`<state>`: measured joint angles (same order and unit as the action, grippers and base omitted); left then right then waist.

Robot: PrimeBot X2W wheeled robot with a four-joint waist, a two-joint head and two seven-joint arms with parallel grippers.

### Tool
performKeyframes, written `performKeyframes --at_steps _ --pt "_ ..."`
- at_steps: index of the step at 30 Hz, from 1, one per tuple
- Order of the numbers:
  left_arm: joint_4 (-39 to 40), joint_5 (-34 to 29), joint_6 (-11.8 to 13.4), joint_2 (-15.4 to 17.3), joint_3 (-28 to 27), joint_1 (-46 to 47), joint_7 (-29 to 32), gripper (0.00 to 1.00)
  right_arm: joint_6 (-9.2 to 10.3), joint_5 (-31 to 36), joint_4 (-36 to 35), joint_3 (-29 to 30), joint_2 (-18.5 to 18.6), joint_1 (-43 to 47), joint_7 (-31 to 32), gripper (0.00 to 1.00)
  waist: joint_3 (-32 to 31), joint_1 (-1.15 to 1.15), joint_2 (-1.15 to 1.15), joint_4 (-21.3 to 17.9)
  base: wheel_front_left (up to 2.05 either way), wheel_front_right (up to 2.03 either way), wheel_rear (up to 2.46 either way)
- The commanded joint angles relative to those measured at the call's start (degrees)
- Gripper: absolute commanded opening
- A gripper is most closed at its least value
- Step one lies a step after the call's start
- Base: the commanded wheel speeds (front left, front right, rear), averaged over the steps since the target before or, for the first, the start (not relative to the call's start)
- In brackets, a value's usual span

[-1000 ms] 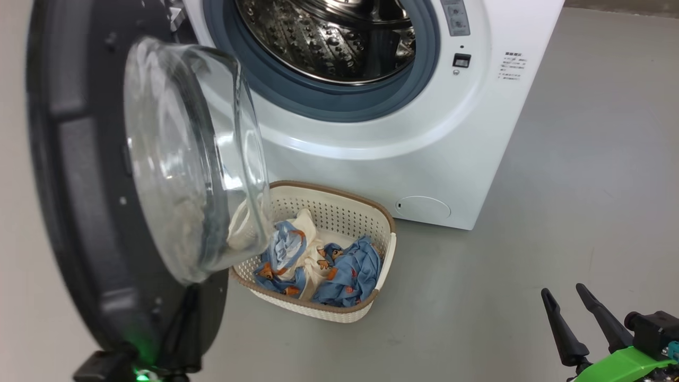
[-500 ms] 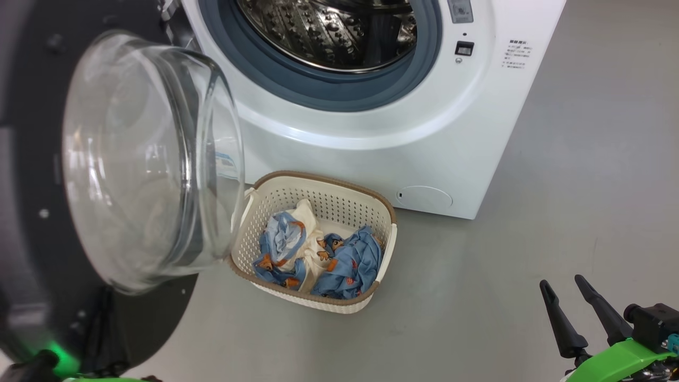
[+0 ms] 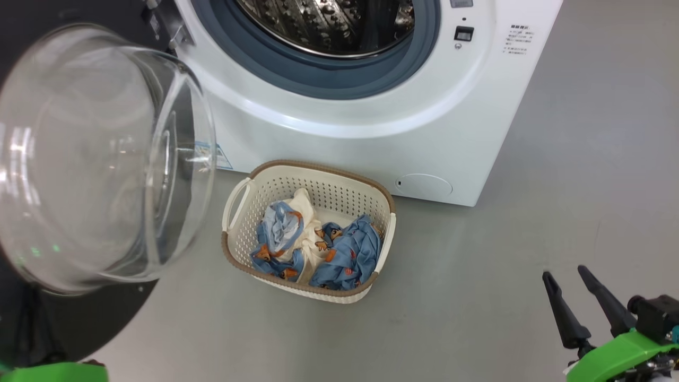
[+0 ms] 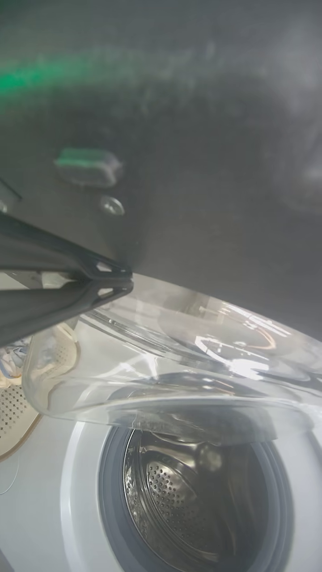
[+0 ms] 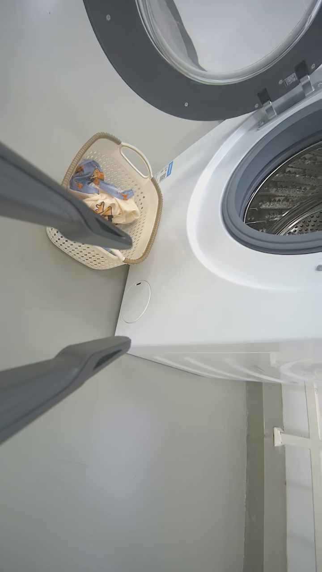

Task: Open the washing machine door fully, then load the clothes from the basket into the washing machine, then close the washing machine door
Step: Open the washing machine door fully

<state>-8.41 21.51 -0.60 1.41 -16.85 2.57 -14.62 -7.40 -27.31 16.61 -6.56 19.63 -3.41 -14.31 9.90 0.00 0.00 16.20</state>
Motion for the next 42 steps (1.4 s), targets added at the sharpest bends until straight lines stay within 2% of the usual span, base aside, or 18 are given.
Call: performKeyframes --at_steps 1,20,25,34,42 --pt "0.81 -0.56 0.37 2.49 -3.55 2.19 -0.38 0.0 -0.09 0.76 -1.51 -1.03 1.27 -1.46 -0.69 1.0 0.33 0.0 0.0 -0.02 0.0 0.0 0.0" --pt "-7.25 -5.43 -1.29 6.32 -15.99 10.71 -0.38 0.0 -0.09 0.72 -1.77 -1.04 2.17 -2.87 -0.69 1.0 3.45 0.0 0.0 -0.21 0.0 0.0 0.0" --pt "-11.58 -6.71 -2.07 9.81 -18.53 14.43 -0.38 0.0 -0.09 0.77 -1.99 -1.13 2.65 -3.55 -0.69 1.0 4.81 0.0 0.0 -0.31 0.0 0.0 0.0" --pt "-17.8 -8.99 -2.41 13.64 -22.67 19.51 -0.38 0.0 -0.09 0.88 -2.24 -1.61 3.19 -4.91 -0.69 1.0 6.83 0.0 0.0 -0.71 0.0 0.0 0.0" --pt "-26.11 -11.13 -2.6 18.71 -26.04 25.0 -0.38 0.0 -0.09 0.91 -2.44 -1.93 3.62 -6.3 -0.69 1.0 9.23 0.0 0.0 -1.22 0.0 0.0 0.0"
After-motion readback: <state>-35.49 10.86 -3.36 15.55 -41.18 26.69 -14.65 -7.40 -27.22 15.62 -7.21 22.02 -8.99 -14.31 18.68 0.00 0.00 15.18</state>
